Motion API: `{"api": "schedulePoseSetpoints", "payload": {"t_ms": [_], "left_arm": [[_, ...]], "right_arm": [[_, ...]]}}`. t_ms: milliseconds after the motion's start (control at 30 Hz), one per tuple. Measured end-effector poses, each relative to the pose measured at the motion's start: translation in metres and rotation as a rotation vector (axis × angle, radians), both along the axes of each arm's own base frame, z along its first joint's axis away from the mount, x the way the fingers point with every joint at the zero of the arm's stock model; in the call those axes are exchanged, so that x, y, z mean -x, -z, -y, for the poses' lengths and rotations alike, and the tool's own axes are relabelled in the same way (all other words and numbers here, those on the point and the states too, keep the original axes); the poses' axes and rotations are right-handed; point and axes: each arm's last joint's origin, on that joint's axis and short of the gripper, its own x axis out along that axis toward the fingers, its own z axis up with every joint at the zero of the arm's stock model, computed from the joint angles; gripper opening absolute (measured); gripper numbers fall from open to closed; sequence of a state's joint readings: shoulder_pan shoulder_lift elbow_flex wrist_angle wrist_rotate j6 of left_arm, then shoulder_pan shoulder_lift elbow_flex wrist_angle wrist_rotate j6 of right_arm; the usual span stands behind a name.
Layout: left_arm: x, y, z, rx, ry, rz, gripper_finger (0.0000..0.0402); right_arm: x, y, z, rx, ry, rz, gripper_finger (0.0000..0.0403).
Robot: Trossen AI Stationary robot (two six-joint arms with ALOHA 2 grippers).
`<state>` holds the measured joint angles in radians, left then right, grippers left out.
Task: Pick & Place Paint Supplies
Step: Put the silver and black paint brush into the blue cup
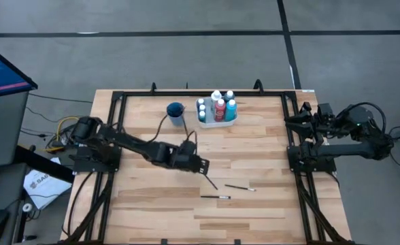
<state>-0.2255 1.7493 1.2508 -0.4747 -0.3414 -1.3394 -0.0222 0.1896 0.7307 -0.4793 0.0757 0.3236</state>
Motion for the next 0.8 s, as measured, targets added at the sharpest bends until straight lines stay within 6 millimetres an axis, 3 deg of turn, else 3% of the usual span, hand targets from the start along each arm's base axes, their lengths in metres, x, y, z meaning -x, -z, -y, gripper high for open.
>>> {"api": "schedulePoseSetpoints", "payload": {"t_ms": [233,467,600,800], "left_arm": [[0.002,0.026,0.022,0.111,-0.084,0.073,0.0104],[-0.014,0.057,0.017,0.171,0.022,0.057,0.0104],[-0.014,0.055,0.017,0.225,0.054,0.053,0.0104],[-0.006,0.046,0.018,0.284,-0.039,0.036,0.0104]], "right_arm": [[0.000,0.001,0.000,0.008,0.000,-0.008,0.0109],[0.000,0.006,0.000,0.007,0.000,-0.061,0.0109],[0.000,0.012,0.000,-0.026,-0.001,-0.120,0.0109],[0.000,0.014,0.000,-0.039,-0.001,-0.142,0.0109]]}}
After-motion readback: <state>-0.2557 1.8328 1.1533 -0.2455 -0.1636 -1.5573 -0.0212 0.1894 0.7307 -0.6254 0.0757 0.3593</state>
